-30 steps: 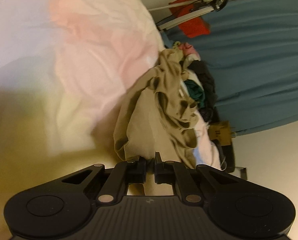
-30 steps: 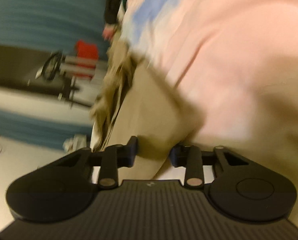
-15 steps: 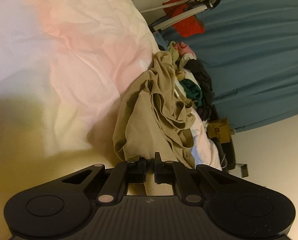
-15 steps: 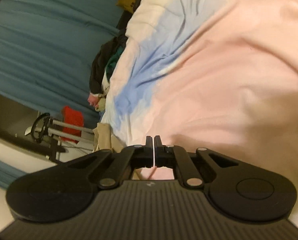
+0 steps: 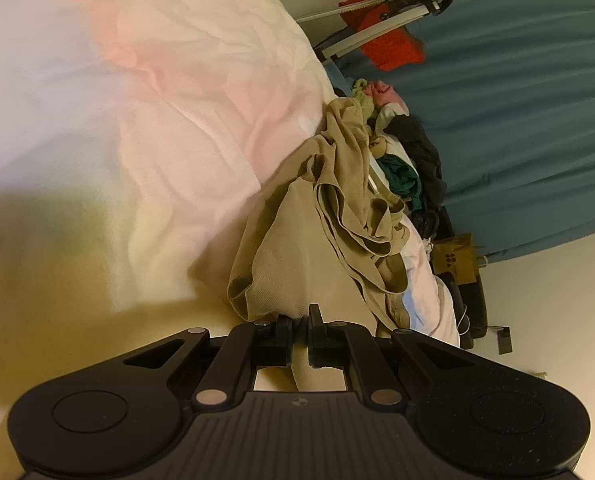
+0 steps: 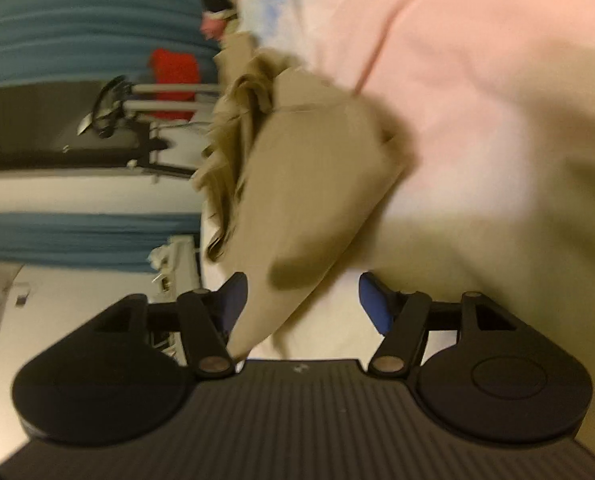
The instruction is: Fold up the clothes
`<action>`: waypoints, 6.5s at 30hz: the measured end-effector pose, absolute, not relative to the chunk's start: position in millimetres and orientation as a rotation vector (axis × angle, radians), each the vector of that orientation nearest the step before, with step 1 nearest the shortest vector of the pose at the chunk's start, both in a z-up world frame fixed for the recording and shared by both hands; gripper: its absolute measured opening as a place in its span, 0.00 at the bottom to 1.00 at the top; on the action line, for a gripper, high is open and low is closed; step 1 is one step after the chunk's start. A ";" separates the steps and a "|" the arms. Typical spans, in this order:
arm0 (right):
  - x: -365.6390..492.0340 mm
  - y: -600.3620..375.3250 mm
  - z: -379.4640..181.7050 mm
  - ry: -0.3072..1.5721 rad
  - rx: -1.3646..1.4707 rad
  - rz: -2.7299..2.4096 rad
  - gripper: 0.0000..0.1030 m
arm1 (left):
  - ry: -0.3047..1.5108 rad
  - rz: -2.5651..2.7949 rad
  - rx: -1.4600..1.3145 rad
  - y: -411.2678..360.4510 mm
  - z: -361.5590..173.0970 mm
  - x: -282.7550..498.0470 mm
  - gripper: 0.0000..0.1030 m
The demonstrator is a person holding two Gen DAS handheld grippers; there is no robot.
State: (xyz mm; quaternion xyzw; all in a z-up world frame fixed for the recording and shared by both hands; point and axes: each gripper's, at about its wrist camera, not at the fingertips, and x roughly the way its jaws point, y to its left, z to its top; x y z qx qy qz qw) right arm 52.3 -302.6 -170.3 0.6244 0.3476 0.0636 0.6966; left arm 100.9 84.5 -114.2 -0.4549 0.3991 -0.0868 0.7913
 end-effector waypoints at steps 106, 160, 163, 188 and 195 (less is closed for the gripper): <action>37.9 -253.9 -78.4 0.712 0.275 0.142 0.45 | 0.910 -0.199 -0.177 4.7 -84.2 36.8 0.83; 44.1 -319.0 -159.6 0.614 1.296 0.026 0.28 | 0.936 -0.182 -1.047 86.6 -119.1 39.2 0.15; 40.5 -317.5 -150.6 0.598 1.258 0.034 0.22 | 0.942 -0.181 -1.040 87.1 -115.5 39.3 0.15; 149.4 -502.4 2.5 0.390 1.135 -0.170 0.19 | 0.903 -0.388 -0.893 -153.8 13.2 245.1 0.15; 190.4 -573.4 17.8 0.281 0.995 -0.240 0.19 | 0.831 -0.500 -0.825 -250.9 9.5 303.1 0.15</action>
